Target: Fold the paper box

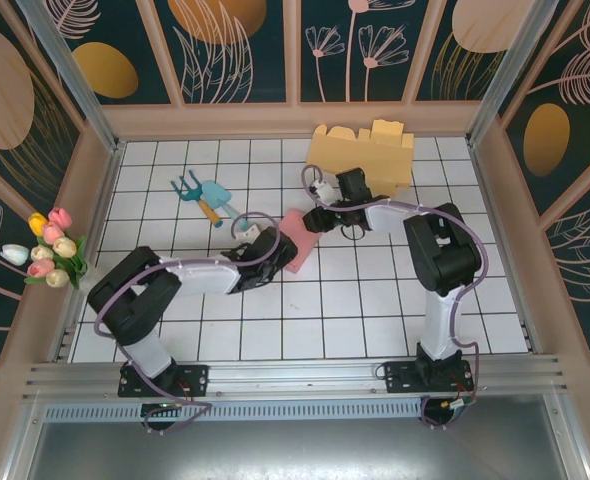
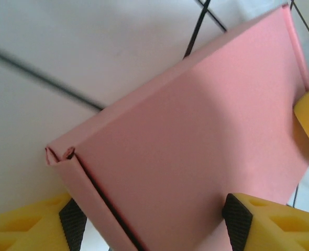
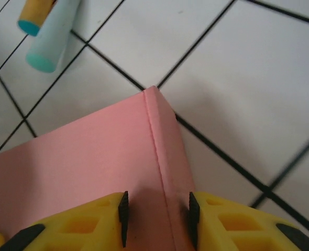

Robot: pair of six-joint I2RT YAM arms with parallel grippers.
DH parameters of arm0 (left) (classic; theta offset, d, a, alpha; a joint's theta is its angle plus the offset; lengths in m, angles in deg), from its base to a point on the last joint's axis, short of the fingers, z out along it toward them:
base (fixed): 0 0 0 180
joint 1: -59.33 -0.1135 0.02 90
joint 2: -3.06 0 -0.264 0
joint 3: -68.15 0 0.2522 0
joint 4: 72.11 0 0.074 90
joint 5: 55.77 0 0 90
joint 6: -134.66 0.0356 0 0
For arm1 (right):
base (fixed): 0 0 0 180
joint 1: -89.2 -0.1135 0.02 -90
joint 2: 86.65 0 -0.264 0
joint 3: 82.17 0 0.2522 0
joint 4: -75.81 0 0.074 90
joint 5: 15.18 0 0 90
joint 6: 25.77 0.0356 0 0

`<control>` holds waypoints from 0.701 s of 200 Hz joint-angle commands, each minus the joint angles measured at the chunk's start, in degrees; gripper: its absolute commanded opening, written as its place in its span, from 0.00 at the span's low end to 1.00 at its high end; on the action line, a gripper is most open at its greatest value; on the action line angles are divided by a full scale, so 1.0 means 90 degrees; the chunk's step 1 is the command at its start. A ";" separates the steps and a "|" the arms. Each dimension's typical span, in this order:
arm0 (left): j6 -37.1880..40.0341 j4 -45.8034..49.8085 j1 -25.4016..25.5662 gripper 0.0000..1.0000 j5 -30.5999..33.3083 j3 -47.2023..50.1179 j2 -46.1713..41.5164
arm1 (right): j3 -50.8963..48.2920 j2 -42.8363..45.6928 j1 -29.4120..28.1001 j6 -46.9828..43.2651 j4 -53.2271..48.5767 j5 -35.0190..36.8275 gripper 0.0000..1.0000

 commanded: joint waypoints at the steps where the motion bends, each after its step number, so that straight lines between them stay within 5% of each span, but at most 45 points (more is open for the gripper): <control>1: 0.1055 -0.0506 -0.0341 0.70 -0.0459 -0.0893 0.0415 | -0.0368 0.0404 -0.0124 0.0510 0.0335 -0.0300 0.37; 59: 0.2946 0.0555 -0.1029 0.72 -0.0362 -0.2923 0.1404 | -0.0329 0.0277 -0.0127 0.1736 0.1681 0.0343 0.37; 140: 0.3443 0.1527 -0.1947 0.72 -0.0287 -0.4421 0.2716 | 0.0798 -0.0731 -0.0251 0.2116 0.1749 0.0602 0.37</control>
